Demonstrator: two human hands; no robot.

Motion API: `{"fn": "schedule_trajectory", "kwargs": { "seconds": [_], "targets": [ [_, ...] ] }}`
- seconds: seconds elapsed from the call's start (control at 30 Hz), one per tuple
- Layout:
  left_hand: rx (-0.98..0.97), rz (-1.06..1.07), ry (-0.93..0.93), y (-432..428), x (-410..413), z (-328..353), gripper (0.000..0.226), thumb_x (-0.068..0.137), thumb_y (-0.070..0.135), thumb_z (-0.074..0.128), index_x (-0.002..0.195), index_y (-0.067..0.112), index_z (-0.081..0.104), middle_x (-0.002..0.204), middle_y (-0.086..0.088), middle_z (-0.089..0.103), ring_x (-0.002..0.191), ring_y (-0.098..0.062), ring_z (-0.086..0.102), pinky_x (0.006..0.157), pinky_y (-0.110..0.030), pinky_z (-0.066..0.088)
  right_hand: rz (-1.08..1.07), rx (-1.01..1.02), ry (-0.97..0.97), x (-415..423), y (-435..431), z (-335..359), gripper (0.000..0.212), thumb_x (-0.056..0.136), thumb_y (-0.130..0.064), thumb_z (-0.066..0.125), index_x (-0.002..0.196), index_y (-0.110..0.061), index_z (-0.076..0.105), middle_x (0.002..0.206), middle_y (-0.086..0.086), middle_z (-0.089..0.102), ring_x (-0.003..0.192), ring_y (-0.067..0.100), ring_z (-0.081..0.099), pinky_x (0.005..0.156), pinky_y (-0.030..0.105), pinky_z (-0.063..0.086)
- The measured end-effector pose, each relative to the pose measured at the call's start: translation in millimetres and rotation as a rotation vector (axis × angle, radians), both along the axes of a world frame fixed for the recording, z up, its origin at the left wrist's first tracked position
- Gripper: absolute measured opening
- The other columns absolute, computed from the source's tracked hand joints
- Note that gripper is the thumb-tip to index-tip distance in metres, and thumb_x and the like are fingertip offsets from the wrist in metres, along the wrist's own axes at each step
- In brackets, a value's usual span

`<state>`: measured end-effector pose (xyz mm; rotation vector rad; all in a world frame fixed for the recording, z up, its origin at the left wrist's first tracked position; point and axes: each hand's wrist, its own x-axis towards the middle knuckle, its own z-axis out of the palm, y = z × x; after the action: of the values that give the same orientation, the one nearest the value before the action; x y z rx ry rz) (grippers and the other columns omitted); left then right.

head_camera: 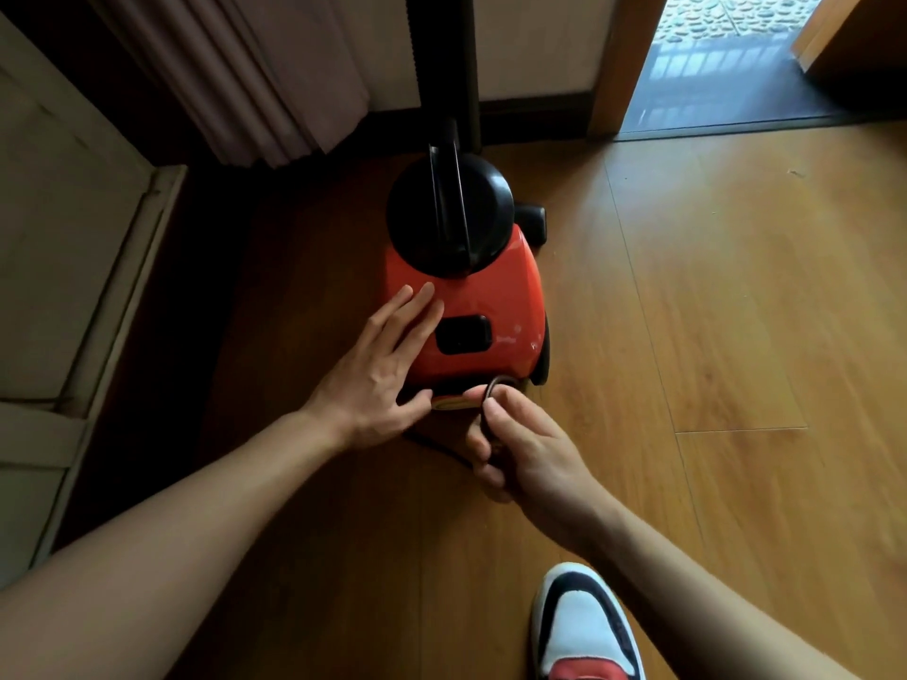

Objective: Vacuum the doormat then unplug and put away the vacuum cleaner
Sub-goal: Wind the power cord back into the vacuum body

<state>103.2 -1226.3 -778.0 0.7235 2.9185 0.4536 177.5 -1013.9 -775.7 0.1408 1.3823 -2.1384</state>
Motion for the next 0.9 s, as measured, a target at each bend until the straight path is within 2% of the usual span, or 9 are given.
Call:
{"fn": "schedule_trajectory", "kwargs": {
  "seconds": [0.07, 0.17, 0.27, 0.37, 0.5, 0.6, 0.73, 0.8, 0.9],
  "targets": [
    [0.020, -0.014, -0.048, -5, -3, 5, 0.082, 0.089, 0.053, 0.041, 0.158, 0.026, 0.004, 0.164, 0.015, -0.011, 0.150, -0.006, -0.014, 0.119, -0.032, 0.012, 0.043, 0.037, 0.057, 2, -13, -5, 0.027, 0.111, -0.029, 0.039, 0.129, -0.014, 0.051, 0.078, 0.001, 0.052, 0.058, 0.013, 0.046, 0.051, 0.024, 0.034],
    [0.039, -0.037, -0.101, -9, -6, 10, 0.077, 0.093, 0.059, 0.033, 0.158, 0.027, 0.006, 0.164, 0.018, -0.010, 0.149, -0.002, -0.015, 0.120, -0.030, 0.006, 0.082, 0.124, 0.085, -2, -30, -11, 0.023, 0.110, -0.032, 0.040, 0.123, -0.016, 0.051, 0.074, 0.002, 0.055, 0.055, 0.014, 0.049, 0.048, 0.023, 0.038],
    [0.027, -0.055, -0.114, -11, -8, 10, 0.080, 0.093, 0.061, 0.038, 0.158, 0.028, 0.005, 0.164, 0.017, -0.011, 0.149, -0.002, -0.016, 0.119, -0.029, 0.004, 0.114, 0.187, 0.091, -7, -44, -17, 0.026, 0.110, -0.035, 0.040, 0.120, -0.014, 0.052, 0.070, 0.003, 0.059, 0.051, 0.016, 0.052, 0.044, 0.023, 0.039],
    [0.027, -0.053, -0.103, -13, -10, 8, 0.083, 0.093, 0.052, 0.051, 0.158, 0.028, 0.005, 0.164, 0.016, -0.009, 0.149, -0.002, -0.014, 0.118, -0.027, 0.003, 0.123, 0.222, 0.088, -11, -59, -21, 0.030, 0.111, -0.036, 0.035, 0.115, -0.016, 0.057, 0.065, 0.002, 0.059, 0.046, 0.016, 0.052, 0.042, 0.023, 0.040],
    [-0.007, -0.060, -0.029, -14, -11, 2, 0.095, 0.087, 0.049, 0.064, 0.158, 0.025, 0.005, 0.165, 0.012, -0.006, 0.151, -0.009, -0.008, 0.119, -0.032, 0.018, 0.111, 0.325, 0.138, -19, -82, -34, 0.026, 0.112, -0.026, 0.035, 0.101, -0.017, 0.057, 0.073, -0.001, 0.057, 0.058, 0.010, 0.051, 0.051, 0.022, 0.042],
    [-0.003, -0.061, 0.017, -13, -11, -4, 0.100, 0.083, 0.040, 0.073, 0.158, 0.022, 0.009, 0.165, 0.008, -0.001, 0.152, -0.012, -0.003, 0.117, -0.031, 0.022, 0.105, 0.298, 0.144, -20, -99, -49, 0.017, 0.108, -0.018, 0.043, 0.118, -0.019, 0.056, 0.090, -0.012, 0.060, 0.077, 0.001, 0.057, 0.067, 0.020, 0.047],
    [-0.066, -0.058, 0.091, -13, -9, -8, 0.107, 0.078, 0.024, 0.079, 0.158, 0.019, 0.009, 0.166, 0.003, 0.002, 0.153, -0.018, 0.001, 0.109, -0.034, 0.044, 0.097, 0.289, 0.004, -25, -110, -60, 0.039, 0.113, -0.027, 0.028, 0.093, -0.004, 0.053, 0.067, 0.008, 0.053, 0.047, 0.015, 0.048, 0.041, 0.027, 0.036],
    [-0.101, -0.045, 0.113, -10, -8, -12, 0.109, 0.076, 0.020, 0.079, 0.158, 0.018, 0.006, 0.166, 0.001, 0.001, 0.153, -0.020, 0.000, 0.101, -0.034, 0.051, 0.110, 0.305, -0.032, -27, -112, -66, 0.045, 0.113, -0.028, 0.026, 0.088, -0.004, 0.054, 0.063, 0.008, 0.053, 0.041, 0.012, 0.046, 0.037, 0.023, 0.034],
    [-0.148, -0.019, 0.131, -4, -5, -17, 0.112, 0.076, 0.020, 0.078, 0.157, 0.017, 0.001, 0.166, -0.002, -0.001, 0.153, -0.022, -0.002, 0.100, -0.035, 0.052, 0.100, 0.290, -0.127, -27, -114, -76, 0.042, 0.113, -0.029, 0.028, 0.088, -0.007, 0.054, 0.061, 0.005, 0.051, 0.041, 0.010, 0.043, 0.037, 0.021, 0.030]
  ]
}}
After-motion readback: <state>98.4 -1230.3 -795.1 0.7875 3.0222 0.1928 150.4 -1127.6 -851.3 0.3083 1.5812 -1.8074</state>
